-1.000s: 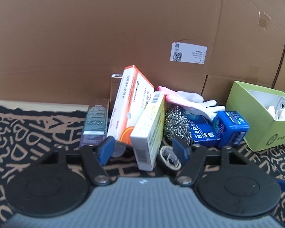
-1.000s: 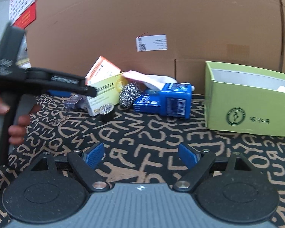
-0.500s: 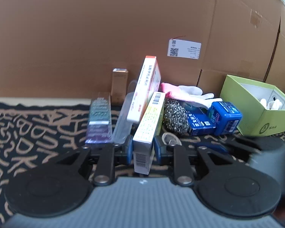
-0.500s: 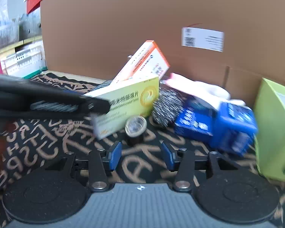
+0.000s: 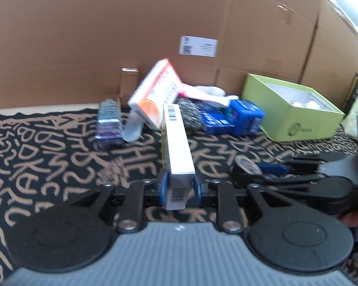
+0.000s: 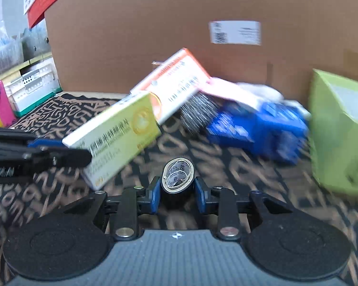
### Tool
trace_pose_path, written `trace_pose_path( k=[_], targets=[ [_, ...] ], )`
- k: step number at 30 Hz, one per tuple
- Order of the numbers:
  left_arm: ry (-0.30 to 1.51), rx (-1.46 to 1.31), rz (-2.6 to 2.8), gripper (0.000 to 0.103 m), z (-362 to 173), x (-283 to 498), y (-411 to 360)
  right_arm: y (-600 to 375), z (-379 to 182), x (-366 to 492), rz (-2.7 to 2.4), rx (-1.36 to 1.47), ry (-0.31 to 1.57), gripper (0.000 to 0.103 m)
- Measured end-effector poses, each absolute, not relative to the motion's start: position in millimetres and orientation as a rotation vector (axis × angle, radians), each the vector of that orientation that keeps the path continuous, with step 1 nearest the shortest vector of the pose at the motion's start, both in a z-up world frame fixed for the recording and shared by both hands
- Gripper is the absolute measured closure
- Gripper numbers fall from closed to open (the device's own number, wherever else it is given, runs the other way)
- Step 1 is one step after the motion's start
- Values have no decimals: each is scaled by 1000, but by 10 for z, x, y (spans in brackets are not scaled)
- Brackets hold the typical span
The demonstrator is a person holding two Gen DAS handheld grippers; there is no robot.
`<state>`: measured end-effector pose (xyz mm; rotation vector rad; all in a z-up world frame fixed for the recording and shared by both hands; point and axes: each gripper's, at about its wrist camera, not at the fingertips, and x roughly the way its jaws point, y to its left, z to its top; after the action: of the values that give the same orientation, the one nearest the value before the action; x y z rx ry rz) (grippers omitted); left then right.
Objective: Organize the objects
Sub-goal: 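Grasp the white medicine box with the left tool while the right tool grasps the black tape roll, then carry the medicine box and black tape toward the lime-green box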
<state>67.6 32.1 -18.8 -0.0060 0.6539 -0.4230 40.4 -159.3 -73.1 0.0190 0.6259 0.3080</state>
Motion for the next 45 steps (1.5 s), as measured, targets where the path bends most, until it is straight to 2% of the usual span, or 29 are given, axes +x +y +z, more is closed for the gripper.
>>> trace_pose_path(
  k=[2, 4, 9, 12, 14, 15, 16, 18, 21, 23, 25, 28, 34, 45],
  targets=[
    [661, -6, -419, 77, -186, 649, 288, -1736, -737, 142, 292, 21, 638, 69],
    [668, 2, -387, 54, -211, 692, 218, -1827, -749, -50, 273, 25, 650, 69],
    [675, 24, -350, 49, -210, 893, 41, -1914, -739, -218, 251, 69, 630, 69],
    [655, 70, -323, 42, -200, 968, -69, -1909, -756, -229, 241, 65, 625, 68],
    [663, 86, -313, 48, -214, 1005, -97, -1902, -767, -231, 238, 63, 625, 68],
    [680, 78, -323, 60, -225, 1032, -102, -1901, -769, -238, 237, 63, 625, 68],
    [698, 66, -334, 63, -236, 1055, -101, -1895, -774, -233, 238, 60, 625, 68],
    [703, 69, -327, 63, -249, 1077, -117, -1891, -780, -235, 236, 56, 626, 68],
    [682, 110, -301, 52, -249, 1105, -172, -1873, -787, -210, 232, 47, 621, 67],
    [685, 123, -300, 53, -251, 1135, -200, -1853, -788, -192, 226, 41, 618, 67],
    [696, 127, -311, 68, -260, 1150, -217, -1836, -790, -188, 220, 34, 613, 67],
    [710, 140, -303, 81, -293, 1142, -241, -1838, -796, -196, 218, 33, 609, 68],
    [697, 117, -333, 84, -188, 1034, -296, -1845, -788, -219, 212, 39, 601, 69],
    [542, 109, -535, 84, 472, 854, -1007, -2353, -417, -350, 104, 79, 451, 70]
  ],
)
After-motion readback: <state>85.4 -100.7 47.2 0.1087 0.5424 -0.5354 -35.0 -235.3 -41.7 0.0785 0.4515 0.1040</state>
